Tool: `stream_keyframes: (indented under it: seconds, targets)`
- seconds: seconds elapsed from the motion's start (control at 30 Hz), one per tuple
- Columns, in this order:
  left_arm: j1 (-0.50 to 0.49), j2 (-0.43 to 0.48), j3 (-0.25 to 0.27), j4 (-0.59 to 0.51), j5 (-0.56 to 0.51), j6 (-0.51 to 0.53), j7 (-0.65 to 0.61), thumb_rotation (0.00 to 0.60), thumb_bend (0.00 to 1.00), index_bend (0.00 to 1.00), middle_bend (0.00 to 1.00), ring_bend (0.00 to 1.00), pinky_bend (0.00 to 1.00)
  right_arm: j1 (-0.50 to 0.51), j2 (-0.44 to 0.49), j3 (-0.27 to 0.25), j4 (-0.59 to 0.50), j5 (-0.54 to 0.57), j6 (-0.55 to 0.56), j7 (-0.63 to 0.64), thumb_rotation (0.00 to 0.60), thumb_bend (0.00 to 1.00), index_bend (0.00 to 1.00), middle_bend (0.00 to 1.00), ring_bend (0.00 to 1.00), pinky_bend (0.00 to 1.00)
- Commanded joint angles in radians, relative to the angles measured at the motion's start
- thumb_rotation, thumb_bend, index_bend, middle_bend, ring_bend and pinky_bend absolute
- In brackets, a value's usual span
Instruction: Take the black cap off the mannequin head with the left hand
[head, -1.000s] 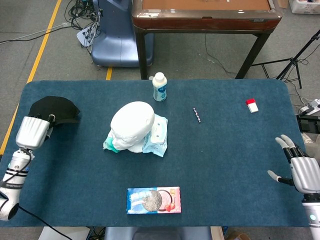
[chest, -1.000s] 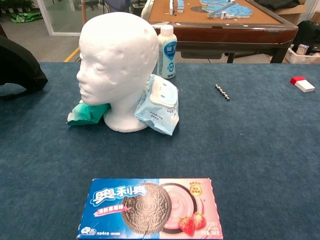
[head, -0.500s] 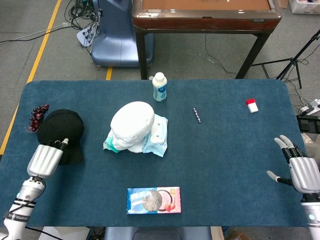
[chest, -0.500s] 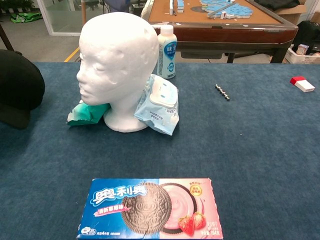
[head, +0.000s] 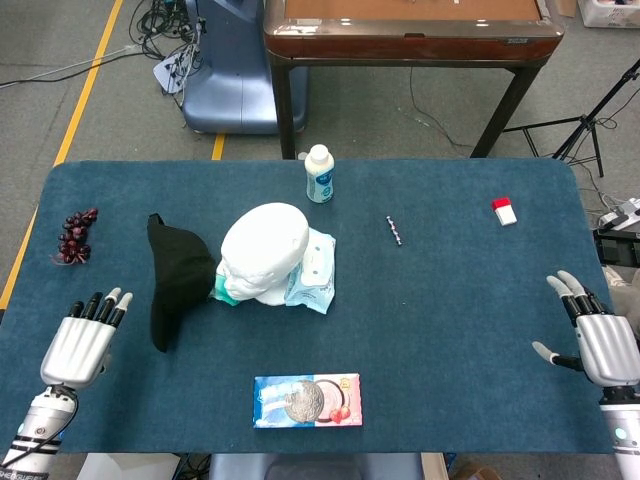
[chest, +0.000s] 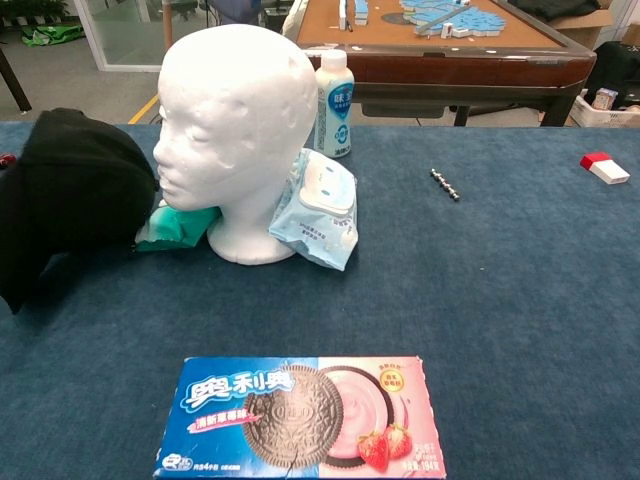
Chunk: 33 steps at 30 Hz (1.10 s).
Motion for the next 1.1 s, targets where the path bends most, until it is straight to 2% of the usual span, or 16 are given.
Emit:
stream_keyframes:
  seconds: [0.03,0.27,0.67,1.1]
  targets:
    - [0.035,-0.004,0.012,-0.034,0.02,0.042,0.024,0.6,0.02,0.09,0.14,0.16,0.28,-0.001,0.0,-0.001,0.0,-0.002,0.003,0.001,0.6,0.08,0.09,0.11,0.17,0.38]
    - [0.085,0.007,0.032,-0.046,0.084,0.088,-0.094,0.6,0.1,0.22,0.19,0.21,0.36,-0.004,-0.002,-0.001,0.001,-0.004,0.009,0.003,0.6,0.08,0.09,0.11,0.17,0.38]
    - [0.137,0.016,0.002,-0.008,0.095,0.14,-0.185,0.6,0.1,0.23,0.22,0.23,0.38,-0.004,-0.006,0.001,0.0,0.004,0.007,-0.012,0.6,0.08,0.09,0.11,0.17,0.38]
    - [0.149,-0.003,-0.027,0.041,0.124,0.141,-0.23,0.6,0.1,0.24,0.23,0.24,0.39,0.0,-0.007,0.005,-0.001,0.015,-0.002,-0.021,0.6,0.08,0.09,0.11,0.17,0.38]
